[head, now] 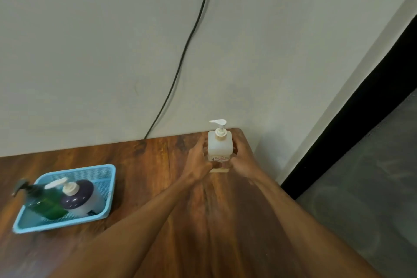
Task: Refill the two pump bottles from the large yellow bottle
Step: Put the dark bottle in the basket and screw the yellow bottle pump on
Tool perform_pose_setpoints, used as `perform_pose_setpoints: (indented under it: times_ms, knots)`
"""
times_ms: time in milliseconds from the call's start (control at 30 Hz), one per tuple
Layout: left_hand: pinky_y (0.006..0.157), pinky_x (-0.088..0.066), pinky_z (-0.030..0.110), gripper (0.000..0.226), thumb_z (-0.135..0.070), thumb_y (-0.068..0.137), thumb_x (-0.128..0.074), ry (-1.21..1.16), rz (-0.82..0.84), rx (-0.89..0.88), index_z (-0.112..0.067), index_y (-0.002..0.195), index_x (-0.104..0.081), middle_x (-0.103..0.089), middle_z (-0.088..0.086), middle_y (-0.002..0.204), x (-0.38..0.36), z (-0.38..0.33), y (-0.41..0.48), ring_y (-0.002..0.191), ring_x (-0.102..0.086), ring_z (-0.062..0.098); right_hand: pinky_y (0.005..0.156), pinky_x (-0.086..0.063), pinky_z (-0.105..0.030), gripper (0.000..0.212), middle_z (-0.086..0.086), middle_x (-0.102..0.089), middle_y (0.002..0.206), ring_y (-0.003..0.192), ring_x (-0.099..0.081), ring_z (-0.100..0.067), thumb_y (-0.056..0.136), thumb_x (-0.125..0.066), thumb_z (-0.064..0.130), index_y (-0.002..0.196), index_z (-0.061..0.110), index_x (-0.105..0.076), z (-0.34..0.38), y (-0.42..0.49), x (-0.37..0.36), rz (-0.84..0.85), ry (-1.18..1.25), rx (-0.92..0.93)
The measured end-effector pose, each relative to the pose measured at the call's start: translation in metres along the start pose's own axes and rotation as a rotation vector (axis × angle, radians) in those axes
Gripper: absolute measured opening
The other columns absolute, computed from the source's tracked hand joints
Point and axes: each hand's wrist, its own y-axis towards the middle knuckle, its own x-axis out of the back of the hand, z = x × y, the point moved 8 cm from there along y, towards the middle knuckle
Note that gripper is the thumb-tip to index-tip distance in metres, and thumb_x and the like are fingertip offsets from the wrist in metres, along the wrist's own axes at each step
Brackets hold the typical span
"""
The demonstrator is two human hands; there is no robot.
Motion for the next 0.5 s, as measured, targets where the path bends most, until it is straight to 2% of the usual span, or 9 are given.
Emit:
perform_pose_setpoints:
  times_ms: [33, 100, 167, 233, 300, 400, 433, 500]
  knots:
    - [0.083, -0.061, 0.028, 0.082, -0.003, 0.067, -0.087, 0.006, 0.007, 0.003, -0.013, 0.139, -0.047, -0.064, -0.006, 0.124, -0.009, 0.007, 0.01, 0.115, -0.064, 0.015, 0.077, -0.061, -0.041, 0.065, 0.018, -0.052, 0.121, 0.106, -0.064, -0.009, 0.06, -0.076, 0.035, 0.117, 0.054, -0.051, -0.011, 0.009, 0.0, -0.01, -0.006, 0.007]
    - [0.087, -0.06, 0.032, 0.084, -0.003, 0.069, -0.087, 0.021, 0.02, 0.02, -0.011, 0.14, -0.045, -0.062, 0.001, 0.131, -0.025, 0.024, 0.028, 0.118, -0.062, 0.018, 0.073, -0.062, -0.041, 0.073, 0.01, -0.051, 0.122, 0.105, -0.063, -0.012, 0.056, -0.075, 0.034, 0.122, 0.05, -0.049, -0.036, 0.025, -0.003, -0.005, -0.01, 0.008]
    - [0.087, -0.059, 0.028, 0.082, -0.001, 0.07, -0.085, 0.02, 0.024, 0.044, -0.01, 0.14, -0.044, -0.062, 0.003, 0.133, -0.038, 0.04, 0.039, 0.121, -0.061, 0.019, 0.065, -0.063, -0.041, 0.076, 0.012, -0.053, 0.117, 0.101, -0.064, -0.014, 0.055, -0.074, 0.028, 0.123, 0.05, -0.048, -0.057, 0.036, -0.007, -0.003, -0.017, 0.003]
    - [0.09, -0.059, 0.032, 0.081, -0.001, 0.071, -0.085, 0.019, 0.026, 0.055, -0.011, 0.14, -0.045, -0.061, 0.002, 0.133, -0.047, 0.054, 0.048, 0.122, -0.06, 0.019, 0.058, -0.062, -0.042, 0.078, 0.015, -0.056, 0.113, 0.098, -0.066, -0.016, 0.057, -0.075, 0.023, 0.125, 0.05, -0.048, -0.075, 0.045, -0.01, -0.003, -0.031, 0.003]
    - [0.09, -0.058, 0.029, 0.082, -0.001, 0.072, -0.084, 0.007, 0.029, 0.051, -0.013, 0.142, -0.044, -0.06, -0.003, 0.132, -0.052, 0.061, 0.053, 0.119, -0.06, 0.014, 0.061, -0.062, -0.045, 0.084, 0.014, -0.056, 0.116, 0.1, -0.065, -0.018, 0.056, -0.077, 0.025, 0.13, 0.051, -0.045, -0.088, 0.051, -0.012, -0.013, -0.029, -0.013]
    - [0.081, -0.055, 0.014, 0.084, -0.004, 0.072, -0.085, -0.02, 0.02, 0.034, -0.018, 0.144, -0.044, -0.057, -0.024, 0.118, -0.052, 0.066, 0.06, 0.11, -0.059, 0.003, 0.069, -0.062, -0.044, 0.091, 0.011, -0.053, 0.123, 0.108, -0.061, -0.018, 0.05, -0.078, 0.029, 0.131, 0.05, -0.043, -0.097, 0.061, -0.015, -0.016, -0.017, -0.017]
    - [0.081, -0.055, 0.014, 0.084, -0.005, 0.072, -0.085, -0.011, 0.019, 0.038, -0.02, 0.143, -0.044, -0.056, -0.027, 0.117, -0.051, 0.065, 0.061, 0.11, -0.06, 0.002, 0.071, -0.062, -0.044, 0.091, 0.011, -0.053, 0.123, 0.109, -0.06, -0.018, 0.05, -0.079, 0.028, 0.13, 0.05, -0.044, -0.097, 0.064, -0.015, -0.017, -0.026, -0.015]
    - [0.085, -0.058, 0.023, 0.084, -0.004, 0.072, -0.085, -0.022, 0.022, 0.044, -0.022, 0.143, -0.044, -0.056, -0.027, 0.118, -0.05, 0.066, 0.062, 0.114, -0.061, 0.007, 0.073, -0.061, -0.044, 0.09, 0.012, -0.053, 0.121, 0.108, -0.06, -0.017, 0.05, -0.08, 0.028, 0.129, 0.048, -0.044, -0.097, 0.066, -0.016, -0.027, -0.043, -0.005]
